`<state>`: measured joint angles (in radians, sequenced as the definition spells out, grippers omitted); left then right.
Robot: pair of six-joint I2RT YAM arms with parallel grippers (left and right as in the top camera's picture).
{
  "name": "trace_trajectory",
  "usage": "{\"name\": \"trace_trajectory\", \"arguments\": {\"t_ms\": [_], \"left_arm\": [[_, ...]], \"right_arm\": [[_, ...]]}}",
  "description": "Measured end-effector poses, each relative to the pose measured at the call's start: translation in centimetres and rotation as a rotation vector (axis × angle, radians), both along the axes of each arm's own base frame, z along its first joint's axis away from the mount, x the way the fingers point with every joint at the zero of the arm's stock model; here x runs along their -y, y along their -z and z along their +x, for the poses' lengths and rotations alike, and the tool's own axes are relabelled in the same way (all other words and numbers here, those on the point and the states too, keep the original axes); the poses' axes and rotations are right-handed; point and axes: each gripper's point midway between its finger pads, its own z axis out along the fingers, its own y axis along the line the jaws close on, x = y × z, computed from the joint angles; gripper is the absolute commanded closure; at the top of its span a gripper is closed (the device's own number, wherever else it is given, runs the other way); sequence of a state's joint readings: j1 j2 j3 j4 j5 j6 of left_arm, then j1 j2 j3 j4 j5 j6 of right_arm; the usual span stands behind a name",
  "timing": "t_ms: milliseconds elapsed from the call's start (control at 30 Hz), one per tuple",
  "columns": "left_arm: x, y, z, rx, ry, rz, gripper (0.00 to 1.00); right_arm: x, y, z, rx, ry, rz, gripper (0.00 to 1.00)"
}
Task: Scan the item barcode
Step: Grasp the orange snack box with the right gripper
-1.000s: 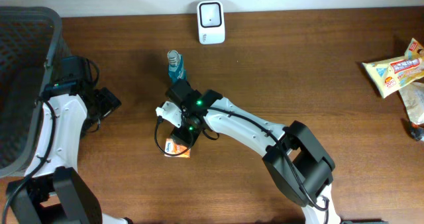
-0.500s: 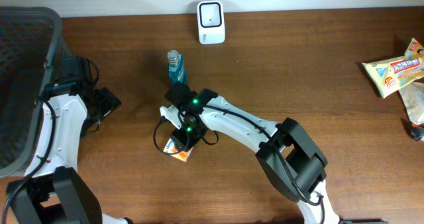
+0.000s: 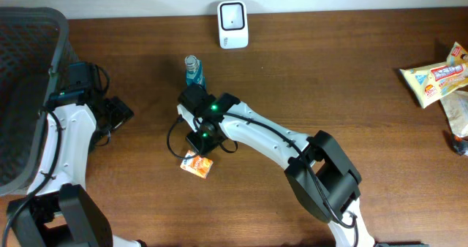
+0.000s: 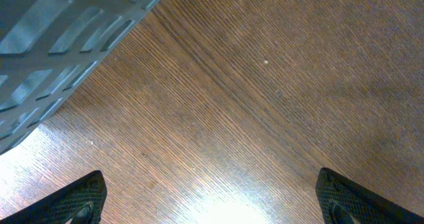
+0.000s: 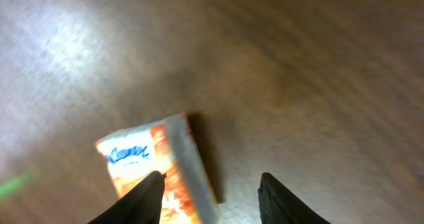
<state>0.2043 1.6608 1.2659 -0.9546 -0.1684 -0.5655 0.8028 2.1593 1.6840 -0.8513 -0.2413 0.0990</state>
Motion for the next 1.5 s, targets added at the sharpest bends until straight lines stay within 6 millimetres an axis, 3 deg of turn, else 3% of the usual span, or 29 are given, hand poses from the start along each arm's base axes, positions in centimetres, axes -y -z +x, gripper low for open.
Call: {"name": "trace_trajectory", "arguments": {"t_ms": [233, 533, 600, 700, 967, 1167, 1333, 1500], "left_arm": [[0.0, 0.0, 0.0, 0.000, 0.000, 0.000, 0.01], [0.0, 0.0, 0.0, 0.000, 0.000, 0.000, 0.01], [0.0, 0.0, 0.0, 0.000, 0.000, 0.000, 0.01], [0.0, 0.0, 0.0, 0.000, 0.000, 0.000, 0.01], [0.0, 0.0, 0.0, 0.000, 0.000, 0.000, 0.01], [0.0, 0.0, 0.0, 0.000, 0.000, 0.000, 0.01], [0.0, 0.0, 0.0, 0.000, 0.000, 0.000, 0.01], [0.0, 0.0, 0.0, 0.000, 0.000, 0.000, 0.01]], "right_arm": [[-0.2, 1.5, -2.2, -0.090, -0.082, 0.031, 0.53], [-0.3, 2.4, -3.0, -0.126, -0.109, 0.048, 0.80], [-0.4, 2.4, -3.0, -0.130, -0.101, 0.051, 0.79], [-0.4, 2.4, -3.0, -0.134, -0.088, 0.049, 0.63], [-0.3, 3.0, -3.1, -0.147, -0.054, 0.053, 0.61], [-0.7, 3.2, -3.6, -0.185, -0.031, 0.083, 0.96], [-0.5, 3.0, -3.6, -0.214, 0.009, 0.083, 0.96], [1.4, 2.3, -3.1, -0.313, 0.078, 0.086, 0.96]]}}
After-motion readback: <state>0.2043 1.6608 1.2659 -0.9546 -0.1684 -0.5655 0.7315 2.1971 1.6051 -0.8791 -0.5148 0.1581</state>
